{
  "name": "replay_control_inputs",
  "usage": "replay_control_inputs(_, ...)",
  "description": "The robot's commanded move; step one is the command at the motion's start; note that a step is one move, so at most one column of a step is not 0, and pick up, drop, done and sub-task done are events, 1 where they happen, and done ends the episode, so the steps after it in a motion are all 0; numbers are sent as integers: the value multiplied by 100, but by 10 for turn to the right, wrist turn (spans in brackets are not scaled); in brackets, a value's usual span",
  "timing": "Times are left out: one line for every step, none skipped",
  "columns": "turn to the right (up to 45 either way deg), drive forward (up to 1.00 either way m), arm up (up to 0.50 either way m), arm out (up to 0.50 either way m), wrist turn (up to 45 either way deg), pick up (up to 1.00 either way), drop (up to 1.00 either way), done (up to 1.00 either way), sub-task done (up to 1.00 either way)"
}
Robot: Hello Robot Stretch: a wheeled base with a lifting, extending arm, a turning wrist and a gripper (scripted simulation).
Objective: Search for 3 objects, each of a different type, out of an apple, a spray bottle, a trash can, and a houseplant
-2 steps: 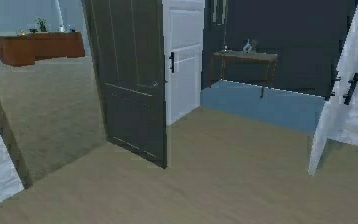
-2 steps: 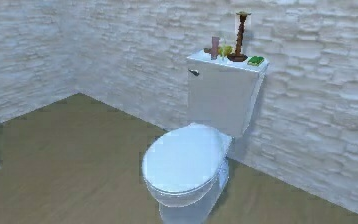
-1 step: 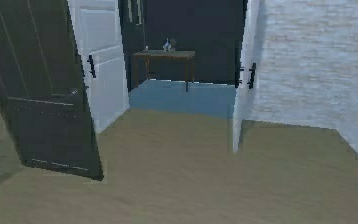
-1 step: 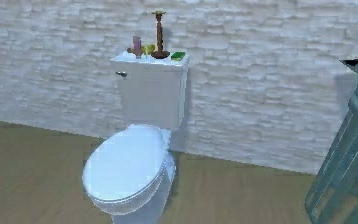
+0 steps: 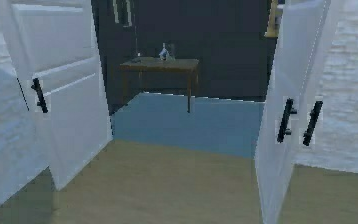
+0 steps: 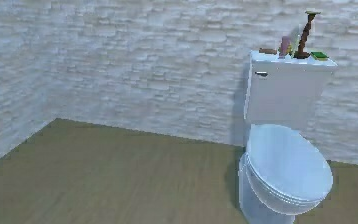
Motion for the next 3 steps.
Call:
replay_control_inputs(0, 90, 0, 0, 0, 0, 0, 0, 0)
replay_control_inputs(120, 0, 0, 0, 0, 0, 0, 0, 0)
replay_control_inputs(0, 100, 0, 0, 0, 0, 0, 0, 0)
